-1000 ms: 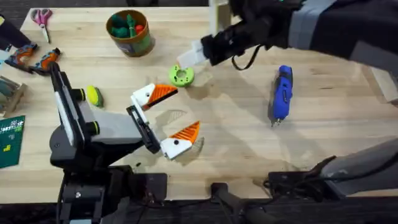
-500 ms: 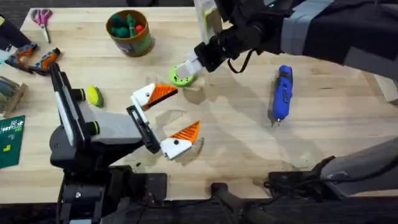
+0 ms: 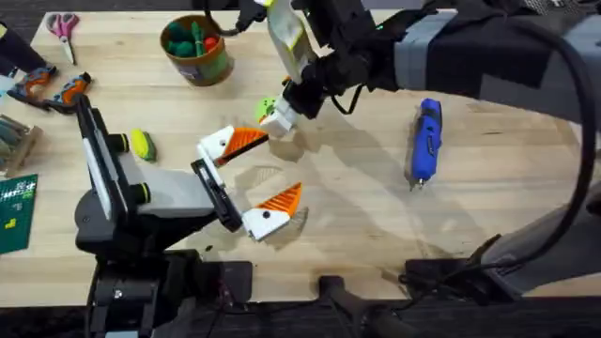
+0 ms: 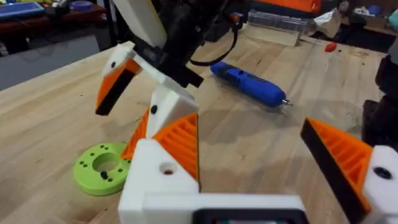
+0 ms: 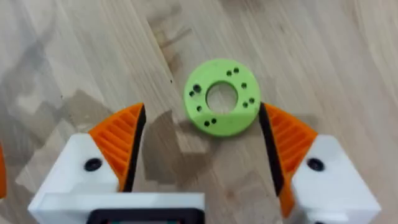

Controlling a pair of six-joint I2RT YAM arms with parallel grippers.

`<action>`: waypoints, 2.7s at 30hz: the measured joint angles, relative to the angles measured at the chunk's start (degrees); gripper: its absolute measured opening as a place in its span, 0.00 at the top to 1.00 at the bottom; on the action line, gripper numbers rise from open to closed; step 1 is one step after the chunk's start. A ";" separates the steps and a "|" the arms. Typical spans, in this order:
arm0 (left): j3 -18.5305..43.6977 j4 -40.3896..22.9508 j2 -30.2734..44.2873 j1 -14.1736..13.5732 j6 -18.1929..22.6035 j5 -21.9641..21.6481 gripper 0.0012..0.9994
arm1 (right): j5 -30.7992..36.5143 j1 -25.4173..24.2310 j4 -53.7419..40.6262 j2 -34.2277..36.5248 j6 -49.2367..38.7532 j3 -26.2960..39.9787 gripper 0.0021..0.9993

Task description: Pick up the gripper from the table and insert it into the empty holder that is missing its gripper. Then pick up a screw, insert it into the mounting hole, and use the screwdriver to tighten it. Finally, clean up the table by picking up the vegetable and placing it into the bucket.

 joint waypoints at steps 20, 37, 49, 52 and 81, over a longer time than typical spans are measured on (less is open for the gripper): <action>0.00 -0.01 0.00 0.00 0.00 0.00 0.01 | -2.26 2.42 2.19 5.61 -11.88 0.00 0.01; 0.00 -0.01 0.00 0.00 0.00 0.00 0.01 | -2.30 2.44 3.53 6.30 -9.37 0.00 0.01; 0.00 0.00 0.00 0.00 0.00 0.00 0.01 | -2.30 2.44 5.50 8.38 -7.87 0.00 0.03; 0.00 -0.02 0.00 0.00 -0.01 0.00 0.01 | -2.30 2.43 5.58 8.39 -7.81 0.00 0.07; 0.00 -0.02 0.00 0.00 0.00 0.00 0.01 | -2.51 1.29 7.76 10.03 -4.40 0.00 0.21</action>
